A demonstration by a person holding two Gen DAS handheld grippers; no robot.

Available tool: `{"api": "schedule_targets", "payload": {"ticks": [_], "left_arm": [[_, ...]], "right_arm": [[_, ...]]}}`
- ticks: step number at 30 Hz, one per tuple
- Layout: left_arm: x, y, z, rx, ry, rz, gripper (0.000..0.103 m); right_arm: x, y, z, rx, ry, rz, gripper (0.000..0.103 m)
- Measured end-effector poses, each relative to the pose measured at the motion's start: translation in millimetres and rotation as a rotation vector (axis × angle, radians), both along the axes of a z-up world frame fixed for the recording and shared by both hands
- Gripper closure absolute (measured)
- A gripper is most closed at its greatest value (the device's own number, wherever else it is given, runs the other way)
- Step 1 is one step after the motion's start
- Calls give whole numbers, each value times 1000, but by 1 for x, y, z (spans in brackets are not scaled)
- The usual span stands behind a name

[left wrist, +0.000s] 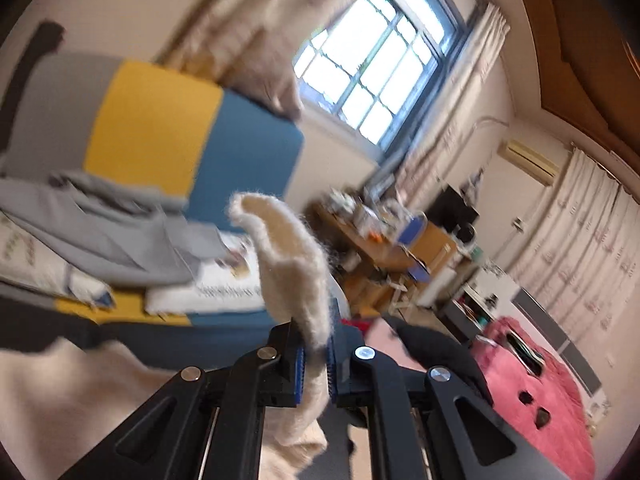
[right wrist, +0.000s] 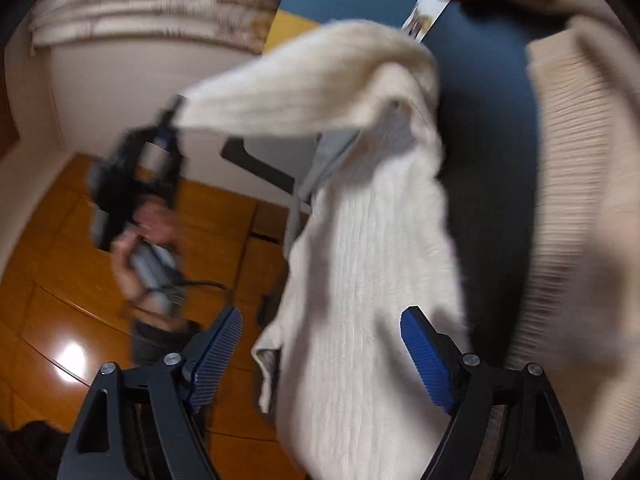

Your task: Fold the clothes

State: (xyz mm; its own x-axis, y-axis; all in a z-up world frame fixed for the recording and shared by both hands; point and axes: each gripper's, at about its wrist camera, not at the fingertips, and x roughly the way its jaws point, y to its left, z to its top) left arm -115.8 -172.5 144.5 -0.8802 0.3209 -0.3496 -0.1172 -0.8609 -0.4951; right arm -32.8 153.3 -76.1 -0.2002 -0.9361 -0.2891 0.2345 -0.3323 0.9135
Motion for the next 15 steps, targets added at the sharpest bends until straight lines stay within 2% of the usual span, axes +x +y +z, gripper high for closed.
{"api": "schedule_targets", "payload": {"ticks": [4,7,10,15], "left_arm": [[26,-45,3,-10,11,76,96],[53,-82,-12,2,-14,129,96],[78,-118,-41,22,-72,190,96],[104,-162,-115,27,-225,280,96]], "right_arm": [[-21,-47,6,40,64,25,19],[-35,-71,3,107,83,40,19],[-37,-84,-5,187,95,49,21],[-34,-95,-8,273,159,59,21]]}}
